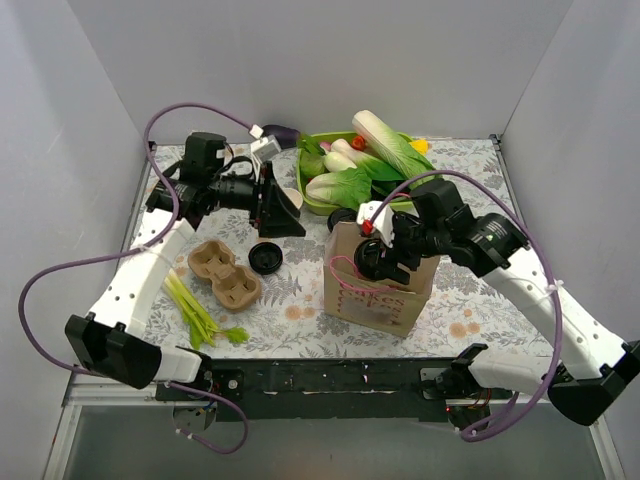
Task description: Pack the takeout coffee
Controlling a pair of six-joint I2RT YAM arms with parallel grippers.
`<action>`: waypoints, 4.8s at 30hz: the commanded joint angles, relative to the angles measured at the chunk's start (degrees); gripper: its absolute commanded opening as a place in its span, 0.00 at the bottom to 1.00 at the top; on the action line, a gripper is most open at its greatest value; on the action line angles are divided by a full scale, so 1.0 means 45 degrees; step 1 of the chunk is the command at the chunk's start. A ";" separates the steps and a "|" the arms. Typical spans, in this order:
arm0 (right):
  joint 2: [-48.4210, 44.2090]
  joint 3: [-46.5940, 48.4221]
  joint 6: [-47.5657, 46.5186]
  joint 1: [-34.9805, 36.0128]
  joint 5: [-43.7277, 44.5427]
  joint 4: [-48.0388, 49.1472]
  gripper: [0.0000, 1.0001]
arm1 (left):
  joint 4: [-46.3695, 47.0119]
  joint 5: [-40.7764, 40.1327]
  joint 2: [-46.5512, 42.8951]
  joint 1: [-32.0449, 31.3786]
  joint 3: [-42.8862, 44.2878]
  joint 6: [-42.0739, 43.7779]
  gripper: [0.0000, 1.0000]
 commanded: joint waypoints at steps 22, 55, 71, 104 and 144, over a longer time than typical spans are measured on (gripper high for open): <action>-0.2435 -0.1040 -0.1174 0.0173 0.0305 -0.0730 0.01 | -0.1229 -0.3890 0.5602 -0.4239 0.5727 0.7376 0.53; -0.4875 -0.3596 -0.4162 0.0329 0.0852 -0.0145 0.01 | 0.1775 -0.7915 0.0840 -0.6916 0.1200 0.5268 0.00; -0.6164 -0.4654 -0.4416 0.0329 0.2102 -0.0221 0.01 | 0.4096 -0.7755 -0.0448 -0.6819 -0.0286 0.4141 0.65; -0.4798 -0.6098 -0.5196 0.0329 0.1965 0.4989 0.01 | 0.6503 -0.2718 0.3789 -0.1466 -0.1205 -0.1862 0.69; -0.2553 -0.7096 -0.6486 -0.1194 0.1557 0.6673 0.01 | 0.5623 -0.2679 0.4082 -0.1193 -0.0540 -0.1646 0.69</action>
